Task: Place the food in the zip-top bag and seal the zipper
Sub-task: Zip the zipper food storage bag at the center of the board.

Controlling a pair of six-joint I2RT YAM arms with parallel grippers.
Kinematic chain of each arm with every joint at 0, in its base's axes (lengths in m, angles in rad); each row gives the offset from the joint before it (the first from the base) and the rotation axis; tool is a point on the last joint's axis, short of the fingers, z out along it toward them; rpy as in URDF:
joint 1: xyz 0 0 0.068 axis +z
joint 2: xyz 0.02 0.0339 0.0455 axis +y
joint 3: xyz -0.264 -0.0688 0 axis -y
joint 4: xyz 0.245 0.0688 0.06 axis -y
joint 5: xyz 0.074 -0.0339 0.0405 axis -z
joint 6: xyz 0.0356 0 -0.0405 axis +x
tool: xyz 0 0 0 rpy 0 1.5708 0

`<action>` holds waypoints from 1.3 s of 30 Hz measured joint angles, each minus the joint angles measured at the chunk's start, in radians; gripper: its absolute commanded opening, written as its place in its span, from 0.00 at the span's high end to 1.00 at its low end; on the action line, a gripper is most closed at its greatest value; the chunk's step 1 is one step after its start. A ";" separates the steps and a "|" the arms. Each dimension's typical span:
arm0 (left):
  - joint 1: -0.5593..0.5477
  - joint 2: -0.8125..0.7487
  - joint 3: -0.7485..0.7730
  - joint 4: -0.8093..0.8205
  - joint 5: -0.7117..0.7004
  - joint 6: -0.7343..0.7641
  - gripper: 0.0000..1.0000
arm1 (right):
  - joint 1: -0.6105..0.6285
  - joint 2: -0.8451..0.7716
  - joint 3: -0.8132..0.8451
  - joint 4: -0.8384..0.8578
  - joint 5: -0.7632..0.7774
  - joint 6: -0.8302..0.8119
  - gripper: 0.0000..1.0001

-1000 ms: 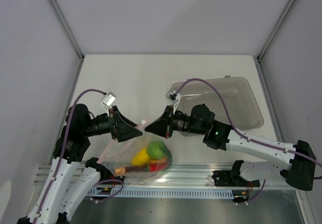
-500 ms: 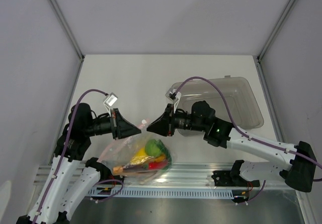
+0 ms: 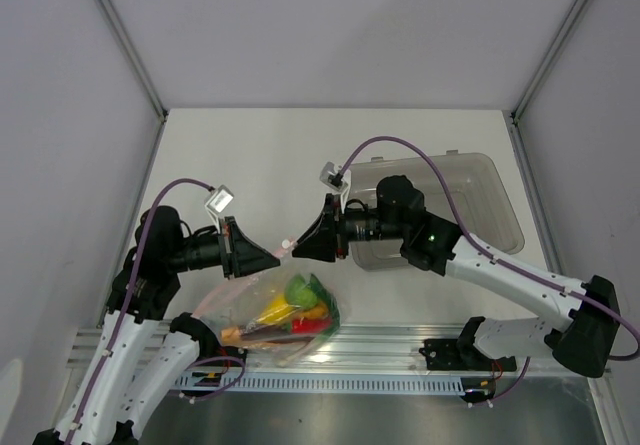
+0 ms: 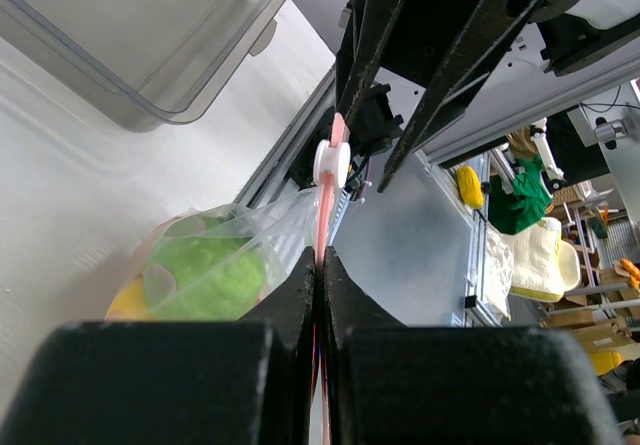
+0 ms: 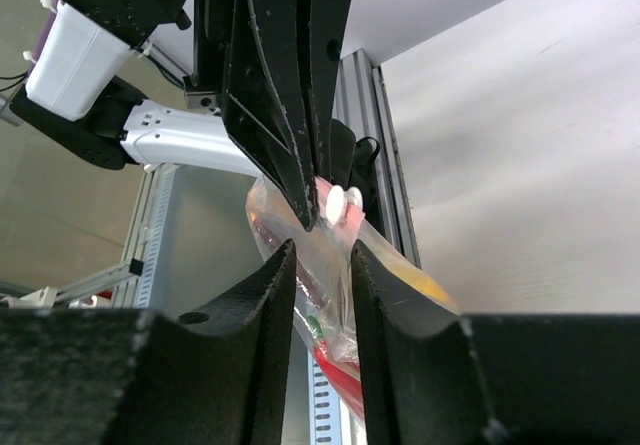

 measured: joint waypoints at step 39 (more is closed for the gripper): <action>0.000 -0.010 0.034 -0.008 -0.005 -0.002 0.44 | -0.028 0.066 0.000 0.084 -0.129 0.068 1.00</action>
